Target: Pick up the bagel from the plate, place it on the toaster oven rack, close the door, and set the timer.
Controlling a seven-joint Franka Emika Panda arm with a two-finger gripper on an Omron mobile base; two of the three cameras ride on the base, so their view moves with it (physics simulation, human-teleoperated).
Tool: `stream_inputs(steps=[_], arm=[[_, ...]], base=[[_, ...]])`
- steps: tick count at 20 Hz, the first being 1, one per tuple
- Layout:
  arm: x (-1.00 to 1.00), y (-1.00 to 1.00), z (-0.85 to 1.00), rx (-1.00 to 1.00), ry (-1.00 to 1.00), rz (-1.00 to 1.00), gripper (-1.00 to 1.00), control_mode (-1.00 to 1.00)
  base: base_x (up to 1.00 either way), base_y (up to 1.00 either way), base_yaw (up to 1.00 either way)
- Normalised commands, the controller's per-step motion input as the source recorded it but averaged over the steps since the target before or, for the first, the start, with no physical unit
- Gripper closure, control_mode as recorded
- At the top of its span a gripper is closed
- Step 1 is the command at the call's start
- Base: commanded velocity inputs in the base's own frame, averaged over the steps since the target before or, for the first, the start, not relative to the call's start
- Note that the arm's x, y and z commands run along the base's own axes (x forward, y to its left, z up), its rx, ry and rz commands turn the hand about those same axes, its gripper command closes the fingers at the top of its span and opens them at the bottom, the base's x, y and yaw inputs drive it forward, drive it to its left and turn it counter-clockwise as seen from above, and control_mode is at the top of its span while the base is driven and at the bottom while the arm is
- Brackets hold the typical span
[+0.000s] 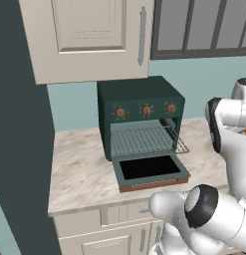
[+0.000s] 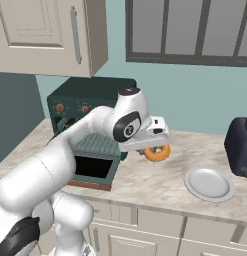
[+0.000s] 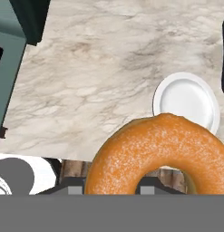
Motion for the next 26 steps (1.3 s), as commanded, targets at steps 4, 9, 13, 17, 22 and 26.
stream_inputs(steps=[4,9,13,17,22,26], arm=[[-0.31,1.0,0.38,0.0,0.1,0.05,1.0,-1.0],[-0.1,1.0,0.26,0.01,0.13,0.08,1.0,-1.0],[0.0,1.0,0.13,0.05,0.13,0.09,1.0,-1.0],[0.02,0.95,0.0,0.09,0.07,0.08,1.0,-1.0],[0.2,0.76,0.0,0.11,0.0,0.08,1.0,-1.0],[0.42,0.65,0.0,0.1,0.0,0.09,1.0,-1.0]], base=[[0.0,0.0,0.0],[0.0,0.0,0.0],[0.0,0.0,0.0],[0.0,0.0,0.0],[0.0,0.0,0.0],[0.0,0.0,0.0]])
